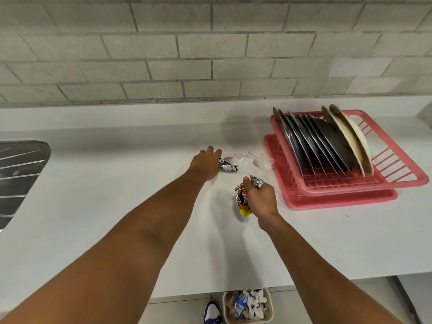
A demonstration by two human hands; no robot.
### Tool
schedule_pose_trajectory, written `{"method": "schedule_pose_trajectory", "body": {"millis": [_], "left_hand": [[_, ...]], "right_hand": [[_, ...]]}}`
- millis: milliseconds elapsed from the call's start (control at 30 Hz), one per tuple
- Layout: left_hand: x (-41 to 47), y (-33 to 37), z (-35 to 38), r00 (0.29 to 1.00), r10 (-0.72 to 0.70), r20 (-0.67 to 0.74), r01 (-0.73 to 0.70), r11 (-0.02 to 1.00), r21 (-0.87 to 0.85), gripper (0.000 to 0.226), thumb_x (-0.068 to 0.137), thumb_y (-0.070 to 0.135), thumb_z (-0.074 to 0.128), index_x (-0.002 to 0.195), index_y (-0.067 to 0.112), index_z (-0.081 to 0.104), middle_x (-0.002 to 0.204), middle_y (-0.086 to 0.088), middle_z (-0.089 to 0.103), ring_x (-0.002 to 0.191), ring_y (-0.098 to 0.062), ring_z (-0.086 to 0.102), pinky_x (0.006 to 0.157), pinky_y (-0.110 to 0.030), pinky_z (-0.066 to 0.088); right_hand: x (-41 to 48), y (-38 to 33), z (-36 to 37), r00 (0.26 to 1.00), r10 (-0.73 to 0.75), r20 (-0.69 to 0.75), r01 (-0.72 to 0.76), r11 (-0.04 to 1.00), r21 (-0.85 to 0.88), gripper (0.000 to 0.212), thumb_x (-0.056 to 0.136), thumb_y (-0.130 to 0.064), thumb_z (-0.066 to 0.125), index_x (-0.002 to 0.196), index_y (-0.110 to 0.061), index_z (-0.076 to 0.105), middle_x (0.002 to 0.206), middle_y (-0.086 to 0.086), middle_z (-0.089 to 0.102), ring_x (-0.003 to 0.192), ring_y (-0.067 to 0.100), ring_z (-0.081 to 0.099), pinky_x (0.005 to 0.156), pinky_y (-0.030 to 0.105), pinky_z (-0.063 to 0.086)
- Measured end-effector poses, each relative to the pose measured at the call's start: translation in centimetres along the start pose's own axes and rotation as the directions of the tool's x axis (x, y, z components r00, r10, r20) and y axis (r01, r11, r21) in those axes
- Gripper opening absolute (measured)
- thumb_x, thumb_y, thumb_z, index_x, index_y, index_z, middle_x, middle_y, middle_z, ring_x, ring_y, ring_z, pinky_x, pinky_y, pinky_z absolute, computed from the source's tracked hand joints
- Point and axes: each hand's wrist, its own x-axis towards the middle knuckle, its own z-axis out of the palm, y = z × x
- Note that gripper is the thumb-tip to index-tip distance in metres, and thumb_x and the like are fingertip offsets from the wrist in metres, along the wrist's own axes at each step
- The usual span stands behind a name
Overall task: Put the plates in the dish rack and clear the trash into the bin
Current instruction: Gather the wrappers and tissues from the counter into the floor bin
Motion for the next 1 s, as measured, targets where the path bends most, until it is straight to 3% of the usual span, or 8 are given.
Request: {"method": "schedule_pose_trajectory", "body": {"millis": [100,167,300,433,500,700,867,1000], "left_hand": [[-1.5,-0.3,-0.8,0.988,-0.149,-0.045,0.131,0.953,-0.272,0.036,0.092,0.02,0.057,0.125,0.01,0.046,0.121,-0.014,0.056,0.106,-0.04,0.059,0.079,-0.041,0.045],[-3.1,-0.1,-1.0,0.962,-0.271,-0.024,0.224,0.84,-0.494,0.031,0.093,0.018,0.054,0.12,0.008,0.045,0.115,-0.015,0.062,0.101,-0.041,0.06,0.081,-0.04,0.046],[-8.2,1.3,-0.4,0.933,-0.333,0.138,0.266,0.38,-0.886,0.026,0.09,0.008,0.047,0.111,0.022,0.039,0.1,-0.013,0.069,0.073,-0.033,0.064,0.067,-0.043,0.058],[-14.2,5.1,-0.2,0.906,-0.372,0.204,0.226,0.014,-0.974,0.023,0.099,0.003,0.05,0.115,0.018,0.047,0.092,-0.014,0.063,0.069,-0.026,0.055,0.059,-0.036,0.057],[-17.2,7.4,-0.2,0.897,-0.375,0.232,0.235,-0.038,-0.971,0.007,0.102,0.011,0.052,0.108,0.009,0.056,0.085,-0.013,0.062,0.068,-0.026,0.054,0.06,-0.035,0.057],[-24.4,14.8,-0.2,0.847,-0.426,0.317,0.312,-0.083,-0.946,0.015,0.095,0.01,0.044,0.087,0.012,0.056,0.069,-0.005,0.051,0.056,-0.02,0.045,0.051,-0.032,0.044],[-30.3,21.6,0.4,0.847,-0.351,0.4,0.366,-0.161,-0.916,0.017,0.098,0.025,0.041,0.092,0.012,0.05,0.076,-0.005,0.044,0.068,-0.021,0.047,0.053,-0.032,0.039],[-33.7,25.4,3.1,0.836,-0.295,0.463,0.457,-0.095,-0.884,0.04,0.106,0.043,0.03,0.117,0.013,0.053,0.09,-0.004,0.052,0.075,-0.02,0.05,0.062,-0.033,0.047]], "right_hand": [[-0.2,0.1,-0.8,1.0,0.006,-0.007,-0.006,1.0,0.017,0.032,0.1,-0.036,0.062,0.075,-0.017,0.065,0.073,0.0,0.068,0.076,0.022,0.062,0.078,0.036,0.049],[-0.4,0.2,-1.5,1.0,0.018,-0.005,-0.018,0.998,0.06,0.034,0.099,-0.038,0.063,0.076,-0.014,0.068,0.07,-0.001,0.07,0.073,0.023,0.063,0.076,0.037,0.051],[-1.2,0.6,-3.5,0.998,0.052,0.045,-0.057,0.991,0.125,0.036,0.095,-0.043,0.067,0.083,-0.009,0.072,0.068,-0.001,0.069,0.07,0.02,0.062,0.071,0.031,0.049],[-2.8,1.5,-6.2,0.981,0.096,0.171,-0.122,0.982,0.146,0.041,0.087,-0.049,0.071,0.08,-0.009,0.07,0.077,0.016,0.071,0.066,0.023,0.057,0.068,0.034,0.046],[-3.9,2.1,-8.0,0.969,0.111,0.219,-0.142,0.981,0.131,0.046,0.085,-0.053,0.071,0.086,-0.007,0.072,0.078,0.011,0.072,0.068,0.023,0.06,0.07,0.033,0.048],[-7.8,5.1,-14.6,0.914,0.154,0.375,-0.213,0.97,0.12,0.062,0.07,-0.063,0.056,0.097,-0.009,0.072,0.099,0.018,0.077,0.085,0.029,0.071,0.077,0.038,0.05],[-10.9,9.8,-20.4,0.877,0.131,0.463,-0.217,0.966,0.138,0.045,0.07,-0.053,0.052,0.089,-0.014,0.065,0.089,0.018,0.072,0.082,0.025,0.064,0.074,0.034,0.044],[-12.5,14.5,-23.2,0.837,0.212,0.505,-0.255,0.967,0.017,0.025,0.092,-0.036,0.051,0.089,-0.012,0.058,0.081,0.007,0.071,0.078,0.022,0.063,0.073,0.033,0.046]]}}
